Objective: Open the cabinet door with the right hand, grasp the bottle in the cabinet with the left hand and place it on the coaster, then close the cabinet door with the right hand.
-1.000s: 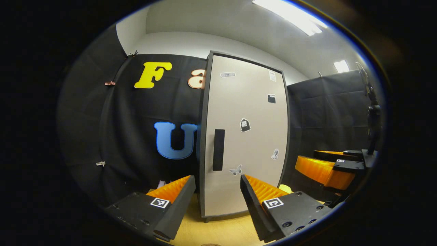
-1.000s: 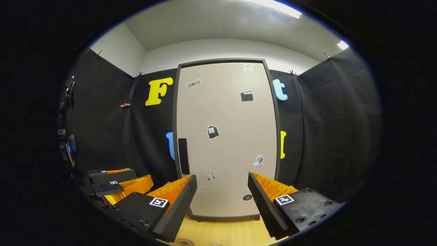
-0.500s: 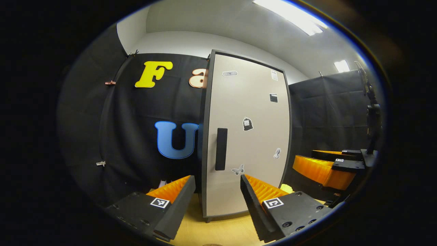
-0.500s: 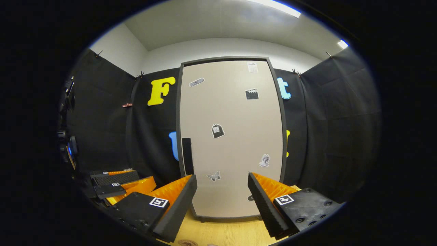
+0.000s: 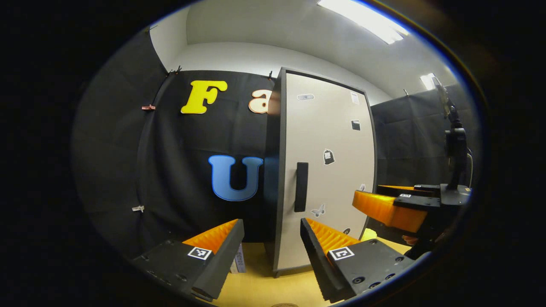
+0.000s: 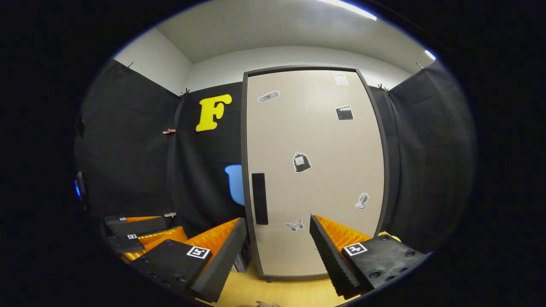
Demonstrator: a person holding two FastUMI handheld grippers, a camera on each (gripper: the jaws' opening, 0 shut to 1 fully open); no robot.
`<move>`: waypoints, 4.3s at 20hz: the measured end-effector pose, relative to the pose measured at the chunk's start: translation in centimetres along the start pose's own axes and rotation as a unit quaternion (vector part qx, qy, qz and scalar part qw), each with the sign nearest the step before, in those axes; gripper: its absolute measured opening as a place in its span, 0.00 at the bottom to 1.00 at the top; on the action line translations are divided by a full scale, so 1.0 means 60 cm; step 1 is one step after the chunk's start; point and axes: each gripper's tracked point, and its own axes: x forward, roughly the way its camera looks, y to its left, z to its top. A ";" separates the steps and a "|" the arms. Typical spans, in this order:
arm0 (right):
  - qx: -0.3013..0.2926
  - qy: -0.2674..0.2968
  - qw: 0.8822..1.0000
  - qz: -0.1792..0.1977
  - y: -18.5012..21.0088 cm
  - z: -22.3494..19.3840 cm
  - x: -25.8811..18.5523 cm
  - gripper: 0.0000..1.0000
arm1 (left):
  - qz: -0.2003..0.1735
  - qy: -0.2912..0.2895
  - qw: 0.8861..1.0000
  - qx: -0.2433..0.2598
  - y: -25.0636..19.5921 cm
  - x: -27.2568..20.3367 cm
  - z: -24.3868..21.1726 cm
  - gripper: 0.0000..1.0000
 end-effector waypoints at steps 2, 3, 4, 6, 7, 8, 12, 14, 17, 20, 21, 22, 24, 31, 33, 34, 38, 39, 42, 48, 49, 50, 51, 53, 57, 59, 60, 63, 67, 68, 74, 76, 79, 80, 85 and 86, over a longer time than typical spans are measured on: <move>0.001 -0.002 1.000 0.004 0.022 -0.002 0.028 0.97 | 0.009 -0.001 1.000 0.005 0.026 -0.008 -0.001 0.84; 0.000 -0.001 1.000 0.003 0.028 -0.005 0.041 0.97 | 0.011 -0.001 1.000 0.005 0.035 -0.012 0.000 0.84; -0.001 0.001 1.000 0.001 0.031 -0.009 0.050 0.97 | 0.013 0.000 1.000 0.004 0.045 -0.014 -0.002 0.84; -0.007 0.004 1.000 0.001 0.045 -0.015 0.073 0.97 | 0.017 0.001 1.000 0.004 0.063 -0.017 -0.004 0.84; -0.012 0.004 1.000 0.000 0.050 -0.017 0.087 0.97 | 0.019 0.002 1.000 0.004 0.073 -0.019 -0.006 0.84; -0.017 0.004 1.000 0.000 0.055 -0.021 0.099 0.97 | 0.022 0.002 1.000 0.003 0.083 -0.020 -0.007 0.84; -0.039 0.002 0.999 -0.014 0.068 -0.036 0.152 0.97 | 0.029 0.009 1.000 0.001 0.116 -0.019 -0.016 0.84; -0.033 0.001 0.999 -0.024 0.067 -0.043 0.176 0.97 | 0.032 0.015 0.999 -0.001 0.129 -0.016 -0.022 0.84; -0.019 0.013 0.999 -0.050 0.055 -0.059 0.214 0.92 | 0.037 0.018 0.999 0.000 0.148 -0.015 -0.026 0.84; -0.014 0.014 0.997 -0.074 0.042 -0.067 0.247 0.85 | 0.042 0.024 0.999 0.001 0.166 -0.016 -0.032 0.84; -0.013 0.011 0.997 -0.077 0.042 -0.069 0.256 0.85 | 0.042 0.028 0.999 0.001 0.170 -0.015 -0.039 0.84; -0.013 0.010 0.997 -0.080 0.041 -0.070 0.263 0.85 | 0.043 0.032 0.999 0.001 0.174 -0.016 -0.043 0.84; -0.012 0.006 0.996 -0.090 0.033 -0.072 0.278 0.85 | 0.044 0.038 0.998 -0.001 0.174 -0.018 -0.047 0.84; -0.040 -0.007 0.995 -0.095 0.037 -0.065 0.293 0.47 | 0.047 0.044 0.998 -0.009 0.178 -0.020 -0.048 0.84; -0.056 -0.002 0.993 -0.107 0.031 -0.072 0.290 0.28 | 0.048 0.045 0.998 -0.010 0.177 -0.024 -0.047 0.84; -0.054 0.001 0.993 -0.107 0.034 -0.071 0.288 0.20 | 0.048 0.044 0.998 -0.011 0.177 -0.025 -0.046 0.85; -0.053 0.018 0.993 -0.107 0.037 -0.070 0.268 0.10 | 0.050 0.039 0.998 -0.012 0.177 -0.029 -0.043 0.84; -0.054 0.021 0.993 -0.102 0.040 -0.068 0.257 0.10 | 0.048 0.039 0.998 -0.012 0.176 -0.028 -0.041 0.84; -0.053 0.030 0.994 -0.090 0.046 -0.059 0.221 0.10 | 0.035 0.039 0.999 -0.012 0.174 -0.030 -0.039 0.84; -0.054 0.039 0.994 -0.082 0.044 -0.040 0.155 0.09 | -0.014 0.049 0.998 -0.028 0.151 -0.015 -0.053 0.84; -0.055 0.042 0.994 -0.079 0.039 -0.039 0.143 0.09 | -0.021 0.050 0.998 -0.031 0.140 -0.015 -0.053 0.84; -0.057 0.043 0.994 -0.078 0.034 -0.038 0.130 0.10 | -0.027 0.050 0.998 -0.033 0.121 -0.020 -0.050 0.84; -0.061 0.042 0.994 -0.079 0.029 -0.036 0.117 0.09 | -0.035 0.051 0.997 -0.035 0.110 -0.022 -0.053 0.84; -0.067 0.043 0.993 -0.083 0.016 -0.030 0.094 0.09 | -0.055 0.055 0.996 -0.041 0.087 -0.025 -0.057 0.84; -0.061 0.045 0.993 -0.089 -0.014 -0.022 0.047 0.09 | -0.085 0.056 0.994 -0.041 0.053 -0.026 -0.063 0.84; -0.065 0.047 0.992 -0.100 -0.029 -0.018 0.026 0.09 | -0.100 0.057 0.992 -0.042 0.038 -0.025 -0.063 0.84; -0.068 0.047 0.991 -0.106 -0.034 -0.016 0.016 0.09 | -0.108 0.058 0.992 -0.043 0.031 -0.024 -0.065 0.84; -0.067 0.048 0.988 -0.128 -0.056 -0.010 -0.010 0.09 | -0.128 0.061 0.989 -0.043 0.012 -0.023 -0.071 0.85; -0.062 0.046 0.984 -0.160 -0.098 -0.003 -0.049 0.08 | -0.155 0.059 0.986 -0.032 -0.019 -0.016 -0.075 0.85; -0.061 0.046 0.983 -0.167 -0.109 -0.002 -0.056 0.08 | -0.163 0.057 0.985 -0.031 -0.028 -0.014 -0.076 0.85; -0.091 0.047 0.975 -0.198 -0.177 0.011 -0.100 0.07 | -0.198 0.061 0.978 -0.021 -0.107 0.015 -0.083 0.85; -0.105 0.056 0.973 -0.199 -0.203 0.013 -0.115 0.07 | -0.204 0.063 0.977 -0.023 -0.141 0.030 -0.084 0.85; -0.152 0.067 0.966 -0.197 -0.244 0.018 -0.131 0.07 | -0.206 0.065 0.976 -0.027 -0.193 0.062 -0.086 0.85; -0.156 0.067 0.967 -0.188 -0.256 0.023 -0.139 0.07 | -0.205 0.066 0.976 -0.028 -0.213 0.075 -0.085 0.85; -0.128 0.072 0.979 -0.141 -0.308 0.026 -0.157 0.07 | -0.183 0.061 0.981 -0.020 -0.279 0.146 -0.092 0.85; -0.119 0.071 0.981 -0.133 -0.319 0.027 -0.158 0.07 | -0.176 0.059 0.982 -0.017 -0.289 0.161 -0.091 0.85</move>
